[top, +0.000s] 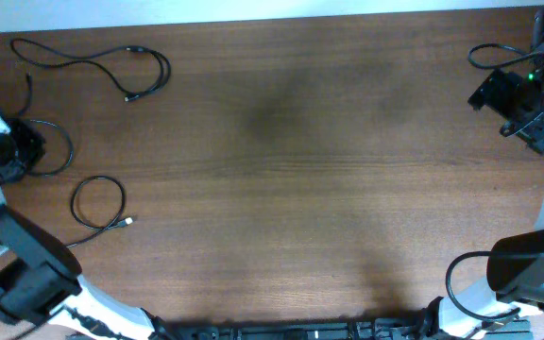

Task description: Untangle cables

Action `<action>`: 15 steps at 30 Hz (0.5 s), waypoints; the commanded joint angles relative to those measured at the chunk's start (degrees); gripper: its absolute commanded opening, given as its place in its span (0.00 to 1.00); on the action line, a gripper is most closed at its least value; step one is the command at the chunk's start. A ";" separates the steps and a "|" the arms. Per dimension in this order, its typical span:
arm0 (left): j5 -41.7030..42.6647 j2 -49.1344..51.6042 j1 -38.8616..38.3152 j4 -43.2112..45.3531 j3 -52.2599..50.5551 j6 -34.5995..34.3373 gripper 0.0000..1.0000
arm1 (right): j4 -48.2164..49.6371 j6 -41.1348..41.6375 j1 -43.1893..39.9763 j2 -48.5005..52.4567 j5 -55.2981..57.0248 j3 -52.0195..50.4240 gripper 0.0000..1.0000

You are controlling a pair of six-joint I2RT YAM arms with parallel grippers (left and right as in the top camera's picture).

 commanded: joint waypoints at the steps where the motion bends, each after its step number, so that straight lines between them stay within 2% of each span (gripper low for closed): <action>1: -21.57 -3.80 4.13 -8.11 0.61 -27.17 0.00 | 0.02 0.37 -0.20 0.07 0.28 0.22 0.98; 5: -21.59 -3.72 16.24 -8.57 -5.79 -33.07 0.00 | 0.02 0.37 -0.22 0.07 0.28 0.22 0.98; 8: -21.57 -3.69 24.55 -1.75 -17.25 -34.88 0.00 | 0.02 0.35 -0.22 0.07 0.28 0.22 0.98; 11: -20.63 -3.69 27.41 6.16 -26.51 -35.69 0.00 | 0.02 0.37 -0.22 0.07 0.28 0.22 0.98; 15: -20.68 -3.58 27.50 12.76 -33.00 -37.57 0.00 | 0.02 0.37 -0.20 0.07 0.28 0.22 0.98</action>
